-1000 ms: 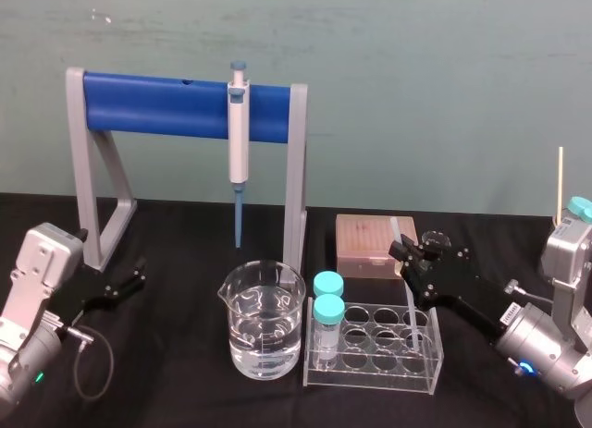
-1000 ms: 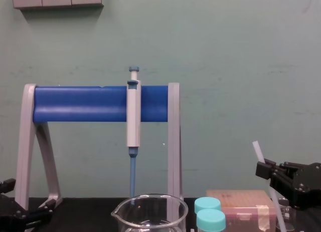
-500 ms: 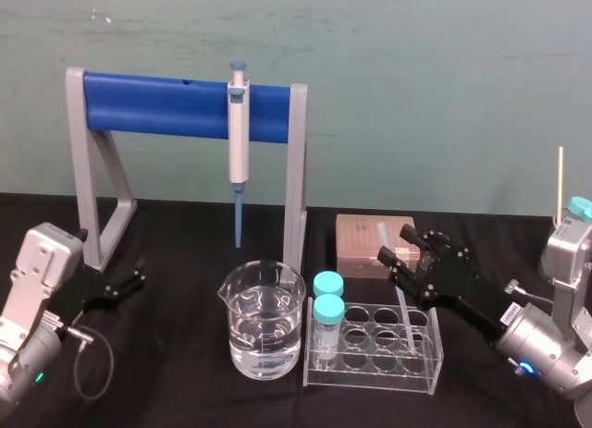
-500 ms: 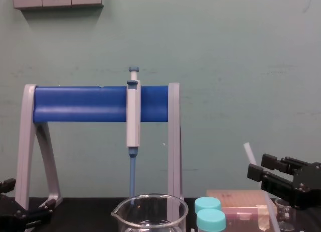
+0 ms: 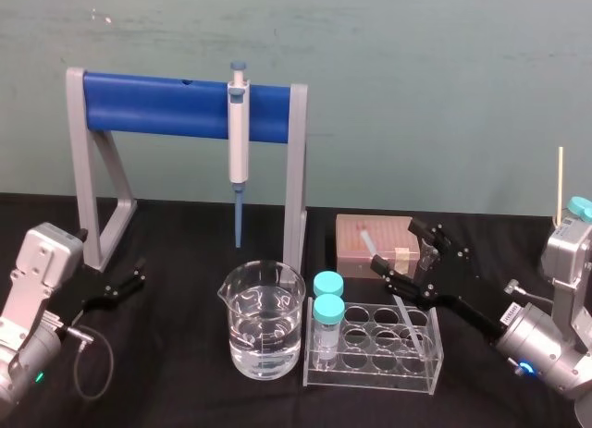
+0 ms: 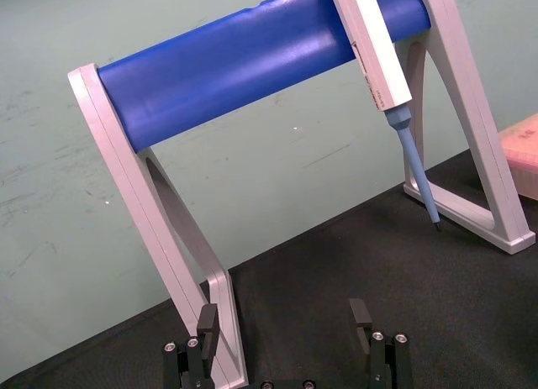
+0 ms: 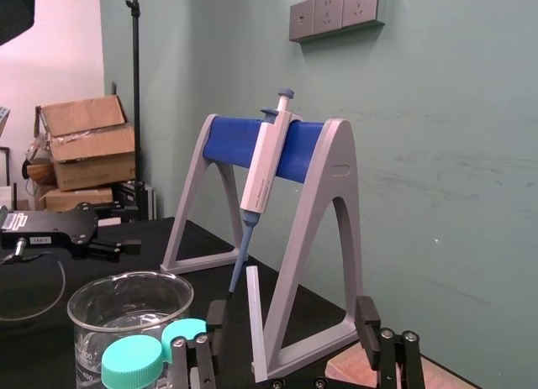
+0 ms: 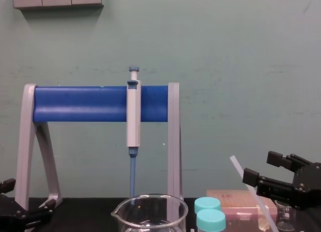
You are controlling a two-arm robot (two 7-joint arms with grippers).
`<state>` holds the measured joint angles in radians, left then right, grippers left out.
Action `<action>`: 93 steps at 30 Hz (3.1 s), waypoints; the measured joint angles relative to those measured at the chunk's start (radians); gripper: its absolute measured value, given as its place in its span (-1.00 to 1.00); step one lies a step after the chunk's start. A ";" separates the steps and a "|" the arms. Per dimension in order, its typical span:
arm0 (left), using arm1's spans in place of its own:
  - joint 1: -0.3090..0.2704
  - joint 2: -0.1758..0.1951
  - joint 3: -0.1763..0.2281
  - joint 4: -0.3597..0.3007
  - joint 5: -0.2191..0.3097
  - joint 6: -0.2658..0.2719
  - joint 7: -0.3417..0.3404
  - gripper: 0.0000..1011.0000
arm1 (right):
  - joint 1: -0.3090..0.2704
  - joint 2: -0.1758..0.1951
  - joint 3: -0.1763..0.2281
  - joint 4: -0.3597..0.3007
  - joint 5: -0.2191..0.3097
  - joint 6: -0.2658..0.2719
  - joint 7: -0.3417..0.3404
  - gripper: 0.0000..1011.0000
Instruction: Pick up the stirring rod with one hand, then place it down.
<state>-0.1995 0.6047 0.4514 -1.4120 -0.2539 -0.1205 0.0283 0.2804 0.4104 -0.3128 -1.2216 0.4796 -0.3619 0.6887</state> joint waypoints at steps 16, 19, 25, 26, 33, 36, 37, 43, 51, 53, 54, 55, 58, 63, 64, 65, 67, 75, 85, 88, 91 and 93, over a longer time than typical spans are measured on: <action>0.000 0.000 0.000 0.000 0.000 0.000 0.000 0.98 | -0.002 0.004 -0.001 -0.009 -0.008 -0.003 -0.005 0.98; 0.000 0.000 0.000 0.000 0.000 0.000 0.000 0.98 | -0.008 0.009 -0.001 -0.028 -0.018 -0.009 -0.014 0.98; 0.000 0.000 0.000 0.000 0.000 0.000 0.000 0.98 | -0.037 0.019 0.011 -0.094 -0.061 -0.043 -0.059 0.98; 0.000 0.000 0.000 0.000 0.000 0.000 0.000 0.98 | -0.043 0.020 0.014 -0.105 -0.071 -0.051 -0.070 0.98; 0.000 0.000 0.000 0.000 0.000 0.000 0.000 0.98 | -0.101 0.020 0.058 -0.199 -0.159 -0.097 -0.166 0.98; 0.000 0.000 0.000 0.000 0.000 0.000 0.000 0.98 | -0.123 0.011 0.082 -0.223 -0.176 -0.083 -0.208 0.98; 0.000 0.000 0.000 0.000 0.000 0.000 0.000 0.98 | -0.132 0.006 0.095 -0.233 -0.180 -0.059 -0.233 0.98; 0.000 0.000 0.000 0.000 0.000 0.000 0.000 0.98 | -0.165 -0.032 0.157 -0.260 -0.181 0.077 -0.355 0.98; 0.000 0.000 0.000 0.000 0.000 0.000 0.000 0.98 | -0.178 -0.071 0.212 -0.261 -0.146 0.271 -0.427 0.98; 0.000 0.000 0.000 0.000 0.000 0.000 0.000 0.98 | -0.178 -0.073 0.213 -0.259 -0.141 0.301 -0.427 0.98; 0.000 0.000 0.000 0.000 0.000 0.000 0.000 0.98 | -0.175 -0.073 0.212 -0.255 -0.139 0.331 -0.426 0.98; 0.000 0.000 0.000 0.000 0.000 0.000 0.000 0.98 | -0.173 -0.072 0.210 -0.253 -0.139 0.343 -0.425 0.98; 0.000 0.000 0.000 0.000 0.000 0.000 0.000 0.98 | -0.167 -0.066 0.200 -0.247 -0.141 0.385 -0.419 0.98; 0.000 0.000 0.000 0.000 0.000 0.000 0.000 0.98 | -0.160 -0.057 0.183 -0.242 -0.157 0.418 -0.414 0.98; 0.000 0.000 0.000 0.000 0.000 0.000 0.000 0.98 | -0.158 -0.055 0.178 -0.240 -0.162 0.421 -0.412 0.98; 0.000 0.000 0.000 0.000 0.000 0.000 0.000 0.98 | -0.158 -0.055 0.176 -0.240 -0.164 0.422 -0.411 0.98; 0.000 0.000 0.000 0.000 0.000 0.000 0.000 0.98 | -0.157 -0.054 0.174 -0.239 -0.166 0.423 -0.410 0.98; 0.000 0.000 0.000 0.000 0.000 0.000 0.000 0.98 | -0.157 -0.054 0.176 -0.239 -0.165 0.423 -0.410 0.98; 0.000 0.000 0.000 0.000 0.000 0.000 0.000 0.98 | -0.158 -0.055 0.177 -0.239 -0.164 0.421 -0.409 0.98; 0.000 0.000 0.000 0.000 0.000 0.000 0.000 0.98 | -0.158 -0.055 0.177 -0.239 -0.164 0.420 -0.409 0.98; 0.000 0.000 0.000 0.000 0.000 0.000 0.000 0.98 | -0.158 -0.055 0.177 -0.240 -0.164 0.420 -0.409 0.98; 0.000 0.000 0.000 0.000 0.000 0.000 0.000 0.98 | -0.158 -0.055 0.177 -0.240 -0.164 0.420 -0.409 0.98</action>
<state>-0.1996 0.6047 0.4514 -1.4120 -0.2539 -0.1205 0.0283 0.1225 0.3558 -0.1355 -1.4614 0.3158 0.0580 0.2798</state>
